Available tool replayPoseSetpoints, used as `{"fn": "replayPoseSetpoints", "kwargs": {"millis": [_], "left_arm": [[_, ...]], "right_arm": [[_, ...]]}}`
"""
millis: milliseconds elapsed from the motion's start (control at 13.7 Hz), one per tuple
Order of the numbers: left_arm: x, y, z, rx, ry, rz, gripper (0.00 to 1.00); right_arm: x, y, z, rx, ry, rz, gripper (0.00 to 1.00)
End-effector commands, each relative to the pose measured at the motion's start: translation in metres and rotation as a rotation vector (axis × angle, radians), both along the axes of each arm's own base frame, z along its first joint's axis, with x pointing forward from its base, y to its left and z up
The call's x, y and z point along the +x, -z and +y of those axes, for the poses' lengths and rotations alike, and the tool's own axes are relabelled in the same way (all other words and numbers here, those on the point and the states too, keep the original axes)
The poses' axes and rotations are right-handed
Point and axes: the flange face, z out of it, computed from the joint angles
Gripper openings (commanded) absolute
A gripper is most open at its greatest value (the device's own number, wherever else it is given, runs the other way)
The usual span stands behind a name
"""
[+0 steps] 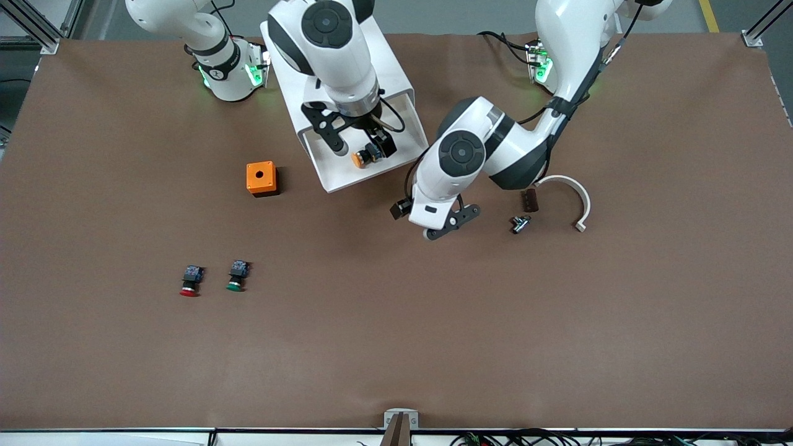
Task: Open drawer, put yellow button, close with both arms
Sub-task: 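Release the button in the drawer while the left gripper reaches the drawer, then push the drawer closed with the left gripper while the right gripper withdraws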
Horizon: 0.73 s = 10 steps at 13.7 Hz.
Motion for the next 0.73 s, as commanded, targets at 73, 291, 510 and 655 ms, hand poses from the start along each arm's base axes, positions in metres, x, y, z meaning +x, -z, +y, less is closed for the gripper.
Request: {"fn": "replayPoseSetpoints", "kwargs": {"millis": [73, 291, 510, 655], "left_arm": [[-0.023, -0.006, -0.014, -0.002, 0.051, -0.017, 0.99], [-0.047, -0.006, -0.036, 0.002, 0.068, -0.01, 0.99], [-0.072, -0.012, -0.056, -0.006, 0.067, 0.013, 0.99], [-0.085, -0.012, -0.067, -0.011, 0.078, 0.027, 0.99]], "right_arm": [[0.047, -0.045, -0.069, -0.004, -0.236, 0.024, 1.0], [0.088, -0.062, -0.153, 0.031, -0.377, 0.029, 1.0], [0.119, -0.063, -0.237, 0.031, -0.507, 0.032, 1.0], [0.13, -0.059, -0.281, 0.026, -0.585, 0.045, 1.0]]}}
